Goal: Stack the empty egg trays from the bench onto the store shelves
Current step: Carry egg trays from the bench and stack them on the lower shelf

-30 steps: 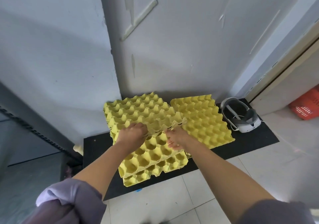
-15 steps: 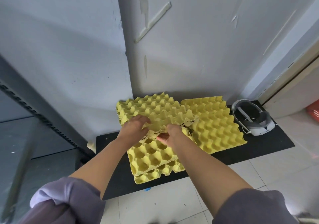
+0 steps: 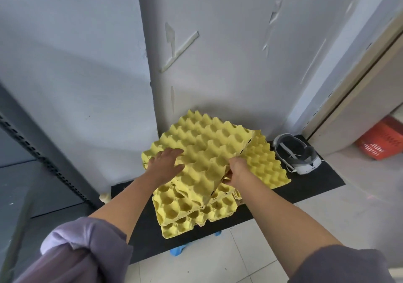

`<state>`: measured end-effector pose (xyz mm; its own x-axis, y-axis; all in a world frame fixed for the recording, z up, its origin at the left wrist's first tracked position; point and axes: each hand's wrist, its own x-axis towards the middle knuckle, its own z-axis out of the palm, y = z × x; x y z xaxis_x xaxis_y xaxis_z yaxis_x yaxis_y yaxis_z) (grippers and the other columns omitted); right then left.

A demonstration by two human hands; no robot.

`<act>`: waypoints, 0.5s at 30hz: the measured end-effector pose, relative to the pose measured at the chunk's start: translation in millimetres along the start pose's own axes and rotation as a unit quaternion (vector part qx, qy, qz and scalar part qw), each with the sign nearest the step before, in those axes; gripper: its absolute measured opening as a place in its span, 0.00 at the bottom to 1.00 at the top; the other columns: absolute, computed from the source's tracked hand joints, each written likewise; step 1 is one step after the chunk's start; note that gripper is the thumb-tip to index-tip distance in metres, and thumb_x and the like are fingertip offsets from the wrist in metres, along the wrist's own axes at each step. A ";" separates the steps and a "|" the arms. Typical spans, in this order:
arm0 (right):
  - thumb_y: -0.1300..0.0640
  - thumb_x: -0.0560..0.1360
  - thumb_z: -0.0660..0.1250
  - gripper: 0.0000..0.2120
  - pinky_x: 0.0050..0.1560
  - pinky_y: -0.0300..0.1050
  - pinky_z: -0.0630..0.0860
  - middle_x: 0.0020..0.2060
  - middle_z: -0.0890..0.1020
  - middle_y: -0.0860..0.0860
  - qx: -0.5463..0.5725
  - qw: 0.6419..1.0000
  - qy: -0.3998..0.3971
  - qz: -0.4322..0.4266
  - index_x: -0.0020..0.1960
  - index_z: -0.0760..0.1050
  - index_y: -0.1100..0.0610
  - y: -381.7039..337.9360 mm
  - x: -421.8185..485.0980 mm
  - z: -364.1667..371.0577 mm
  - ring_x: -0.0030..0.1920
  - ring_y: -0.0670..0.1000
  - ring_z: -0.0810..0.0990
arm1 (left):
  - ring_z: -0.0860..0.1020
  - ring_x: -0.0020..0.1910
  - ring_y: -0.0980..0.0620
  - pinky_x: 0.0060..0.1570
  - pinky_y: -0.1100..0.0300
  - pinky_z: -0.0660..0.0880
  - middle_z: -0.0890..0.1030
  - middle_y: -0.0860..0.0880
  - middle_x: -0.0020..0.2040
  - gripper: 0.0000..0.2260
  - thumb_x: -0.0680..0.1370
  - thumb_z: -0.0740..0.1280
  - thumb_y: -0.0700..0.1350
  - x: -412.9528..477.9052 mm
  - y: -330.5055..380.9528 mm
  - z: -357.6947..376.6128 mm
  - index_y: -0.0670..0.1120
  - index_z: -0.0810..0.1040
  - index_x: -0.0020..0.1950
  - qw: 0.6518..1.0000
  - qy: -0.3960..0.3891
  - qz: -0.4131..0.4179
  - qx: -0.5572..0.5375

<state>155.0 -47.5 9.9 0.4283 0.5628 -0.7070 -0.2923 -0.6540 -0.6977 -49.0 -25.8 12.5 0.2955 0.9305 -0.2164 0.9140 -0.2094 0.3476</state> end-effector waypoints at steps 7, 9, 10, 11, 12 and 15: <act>0.59 0.79 0.58 0.13 0.54 0.59 0.78 0.50 0.79 0.58 -0.029 0.996 0.004 -0.089 0.61 0.73 0.59 10.8 -8.9 -32.8 0.50 0.61 0.79 | 0.54 0.75 0.46 0.69 0.46 0.56 0.54 0.50 0.77 0.26 0.79 0.60 0.55 -18.5 15.0 1.5 0.57 0.56 0.75 0.998 -0.052 0.003 0.043; 0.57 0.78 0.59 0.16 0.54 0.60 0.78 0.53 0.79 0.58 -0.041 0.994 0.010 -0.103 0.64 0.71 0.59 13.9 -10.6 -42.5 0.52 0.61 0.79 | 0.52 0.75 0.45 0.70 0.46 0.56 0.53 0.49 0.77 0.28 0.79 0.60 0.55 -27.9 16.5 -0.3 0.57 0.53 0.76 0.997 -0.042 -0.023 0.056; 0.57 0.78 0.60 0.16 0.54 0.60 0.78 0.53 0.79 0.58 -0.044 0.993 0.008 -0.111 0.64 0.71 0.60 14.5 -12.4 -48.8 0.52 0.60 0.79 | 0.52 0.75 0.45 0.70 0.46 0.56 0.52 0.49 0.77 0.28 0.79 0.60 0.55 -34.8 17.2 -2.0 0.56 0.52 0.76 0.997 -0.026 -0.044 0.058; 0.57 0.78 0.61 0.15 0.53 0.59 0.78 0.53 0.79 0.58 -0.046 0.992 0.006 -0.118 0.63 0.72 0.61 14.2 -16.7 -54.5 0.51 0.60 0.79 | 0.52 0.75 0.45 0.70 0.46 0.56 0.52 0.48 0.77 0.28 0.79 0.59 0.55 -42.1 18.2 -4.2 0.56 0.52 0.76 0.996 -0.005 -0.067 0.062; 0.57 0.77 0.62 0.14 0.53 0.58 0.78 0.52 0.79 0.58 -0.045 0.992 0.004 -0.121 0.62 0.72 0.61 14.2 -21.4 -59.7 0.51 0.60 0.79 | 0.53 0.75 0.44 0.69 0.47 0.57 0.53 0.47 0.77 0.28 0.79 0.59 0.55 -50.7 18.6 -6.2 0.54 0.52 0.76 0.993 0.016 -0.092 0.066; 0.61 0.77 0.63 0.10 0.51 0.59 0.79 0.52 0.80 0.60 -0.025 0.993 -0.017 -0.117 0.56 0.75 0.64 15.2 -33.4 -69.8 0.50 0.61 0.80 | 0.58 0.72 0.44 0.64 0.47 0.62 0.57 0.47 0.74 0.28 0.79 0.59 0.55 -82.0 18.3 -9.8 0.52 0.53 0.75 0.981 0.068 -0.167 0.065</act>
<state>195.9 -111.5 31.0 0.4508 0.7181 -0.5302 -0.1445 -0.5275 -0.8372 -59.3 -103.0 45.5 -0.0582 0.9835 -0.1711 0.9839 0.0856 0.1570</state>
